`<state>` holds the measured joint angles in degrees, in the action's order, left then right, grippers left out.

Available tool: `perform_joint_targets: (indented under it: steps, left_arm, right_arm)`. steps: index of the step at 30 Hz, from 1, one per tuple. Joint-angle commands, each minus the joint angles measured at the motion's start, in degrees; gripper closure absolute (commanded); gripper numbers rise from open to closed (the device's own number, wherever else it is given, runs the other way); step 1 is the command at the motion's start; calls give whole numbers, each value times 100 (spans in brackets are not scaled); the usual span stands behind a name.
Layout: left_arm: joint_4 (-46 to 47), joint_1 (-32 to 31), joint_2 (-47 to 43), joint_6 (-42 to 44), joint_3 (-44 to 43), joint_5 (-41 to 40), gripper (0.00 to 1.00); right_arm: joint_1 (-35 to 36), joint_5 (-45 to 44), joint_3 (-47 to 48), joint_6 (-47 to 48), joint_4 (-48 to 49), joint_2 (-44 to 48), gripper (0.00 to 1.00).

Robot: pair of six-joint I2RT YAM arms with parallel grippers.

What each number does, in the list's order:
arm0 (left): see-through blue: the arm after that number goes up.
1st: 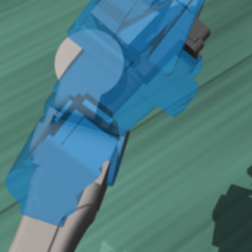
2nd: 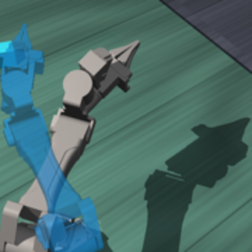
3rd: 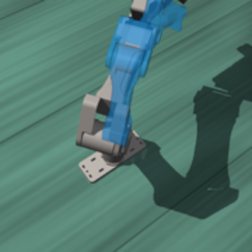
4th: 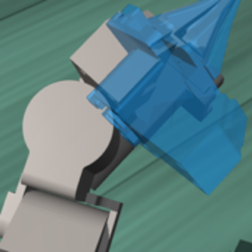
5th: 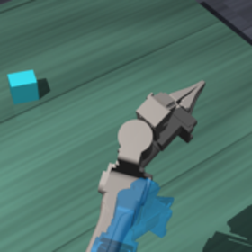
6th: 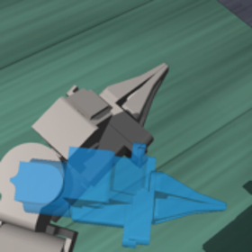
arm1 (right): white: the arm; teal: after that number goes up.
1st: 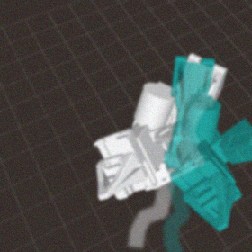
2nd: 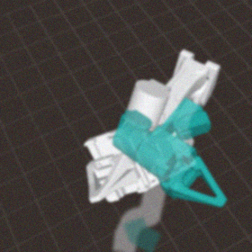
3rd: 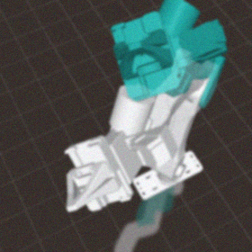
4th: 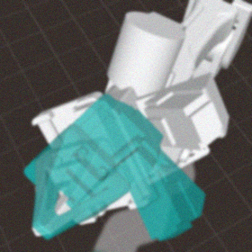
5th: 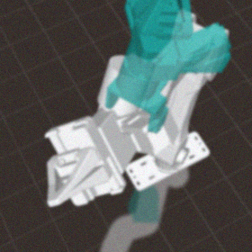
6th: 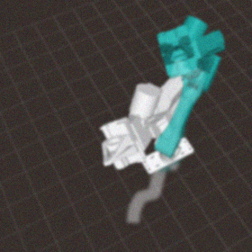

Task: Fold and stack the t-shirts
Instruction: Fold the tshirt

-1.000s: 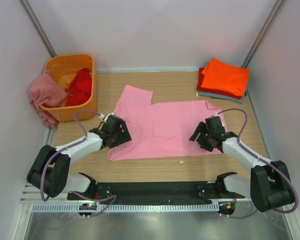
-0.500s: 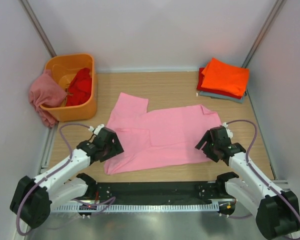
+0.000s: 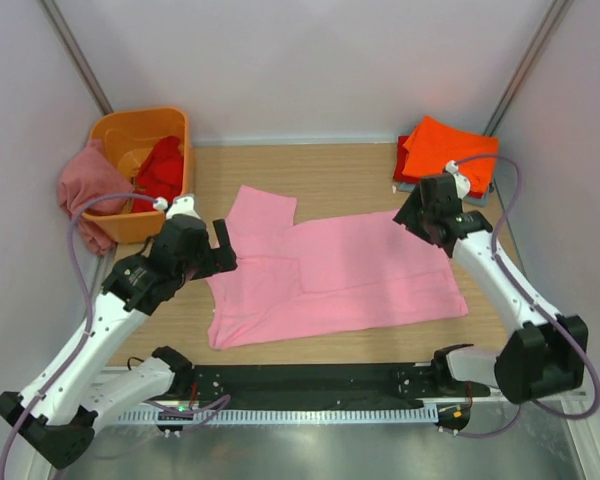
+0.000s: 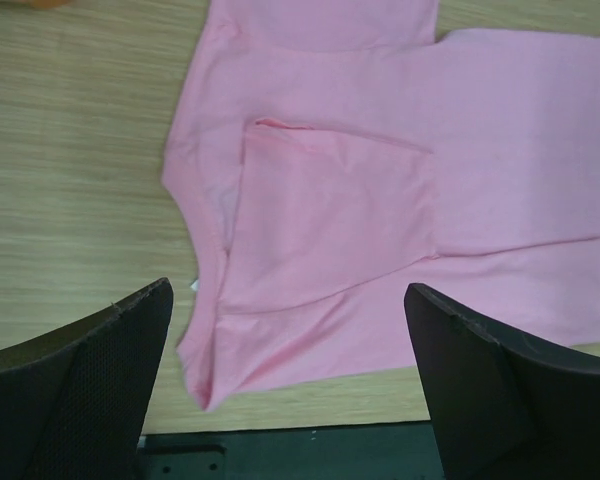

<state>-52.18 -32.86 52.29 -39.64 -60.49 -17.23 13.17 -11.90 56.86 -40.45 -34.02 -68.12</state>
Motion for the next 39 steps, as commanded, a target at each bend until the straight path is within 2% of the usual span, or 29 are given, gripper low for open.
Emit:
perform_joint_targets:
  steps: [1,3,6,10,15,39]
  left_arm:
    - [-714,-1,-323,738,46,-623,0]
    - [-313,-1,-570,834,194,-422,0]
    - [399,-1,-1115,861,932,-228,0]
    - [235,-1,-1283,888,871,-517,0]
    - [279,-1,-1283,914,890,-482,0]
    - [323,289,-1151,940,907,-342,0]
  right_arm:
    - [-401,-59,369,397,448,-780,39]
    - [-552,265,571,432,685,-1421,44]
    - [-693,346,992,511,774,-2160,48]
    - [-702,171,1555,792,643,-2855,49]
    - [-702,57,2030,924,458,-3453,50]
    - [-763,-445,2136,1276,528,-4297,50]
